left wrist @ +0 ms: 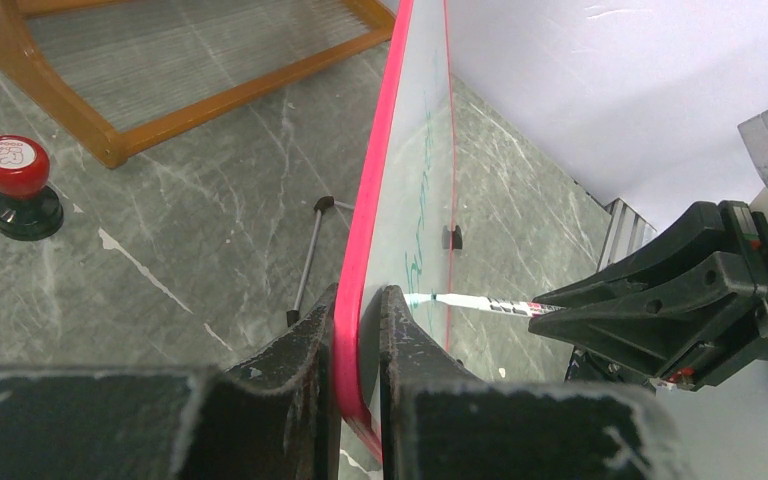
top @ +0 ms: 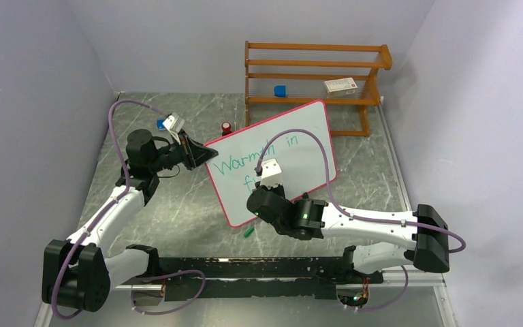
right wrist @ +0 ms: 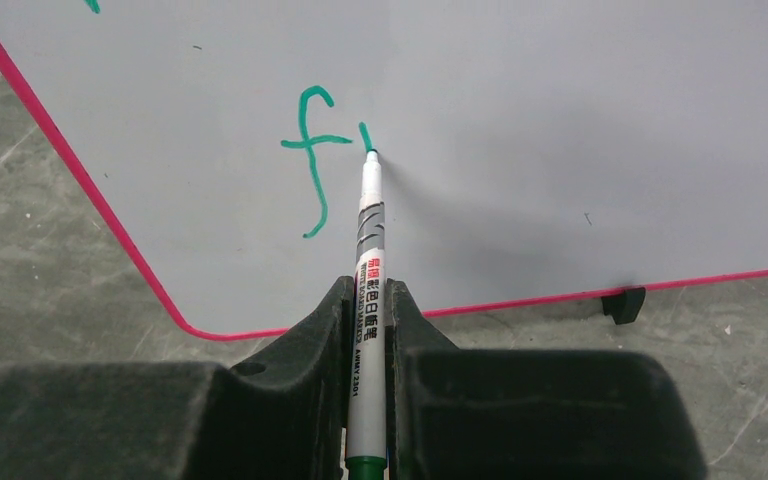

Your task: Write a sentence on the whiteboard

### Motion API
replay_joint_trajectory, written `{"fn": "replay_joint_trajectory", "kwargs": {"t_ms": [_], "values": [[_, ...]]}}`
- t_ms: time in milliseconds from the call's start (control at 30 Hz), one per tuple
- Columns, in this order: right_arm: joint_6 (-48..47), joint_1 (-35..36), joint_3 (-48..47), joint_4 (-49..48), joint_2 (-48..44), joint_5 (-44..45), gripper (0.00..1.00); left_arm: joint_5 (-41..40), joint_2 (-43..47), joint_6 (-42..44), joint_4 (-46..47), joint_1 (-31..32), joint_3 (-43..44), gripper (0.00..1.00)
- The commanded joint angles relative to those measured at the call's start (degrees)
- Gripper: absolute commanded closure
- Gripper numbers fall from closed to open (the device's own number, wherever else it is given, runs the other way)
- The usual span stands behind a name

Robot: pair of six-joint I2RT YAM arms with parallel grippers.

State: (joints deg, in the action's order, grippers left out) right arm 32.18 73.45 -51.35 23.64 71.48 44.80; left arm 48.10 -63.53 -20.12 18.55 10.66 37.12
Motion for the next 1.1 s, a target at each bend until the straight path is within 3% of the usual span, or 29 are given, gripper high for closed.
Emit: {"fn": "replay_joint_trajectory", "kwargs": {"t_ms": [0, 1067], "values": [[-0.34, -0.76, -0.46, -2.79, -1.10, 3.07, 1.00, -1.87, -1.93, 6.60, -6.09, 0.68, -1.18, 0.95], [-0.03, -1.95, 0.87, -1.86, -5.08, 2.05, 1.00, -2.17, -1.95, 7.02, -6.61, 0.68, -1.09, 0.95]]}}
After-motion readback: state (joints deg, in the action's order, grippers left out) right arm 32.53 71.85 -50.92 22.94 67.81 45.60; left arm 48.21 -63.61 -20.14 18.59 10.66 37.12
